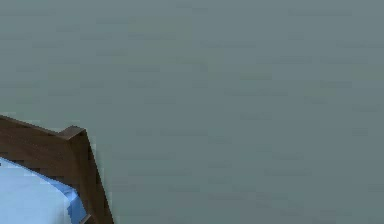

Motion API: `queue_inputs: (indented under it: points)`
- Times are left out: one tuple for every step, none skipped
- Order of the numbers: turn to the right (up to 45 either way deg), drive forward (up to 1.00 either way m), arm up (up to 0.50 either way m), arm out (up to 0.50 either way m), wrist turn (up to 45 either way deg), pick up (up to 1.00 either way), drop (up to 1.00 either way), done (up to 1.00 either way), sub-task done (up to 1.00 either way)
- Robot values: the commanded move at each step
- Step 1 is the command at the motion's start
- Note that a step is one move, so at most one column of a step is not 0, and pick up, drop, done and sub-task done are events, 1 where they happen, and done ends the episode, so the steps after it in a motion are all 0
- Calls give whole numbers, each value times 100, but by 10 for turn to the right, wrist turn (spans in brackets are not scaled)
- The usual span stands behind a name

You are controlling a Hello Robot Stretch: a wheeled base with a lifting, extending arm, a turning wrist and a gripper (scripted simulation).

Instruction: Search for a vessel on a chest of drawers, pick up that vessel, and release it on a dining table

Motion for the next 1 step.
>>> queue_inputs:
  points:
    - [0,0,0,0,0,100,0,0,0]
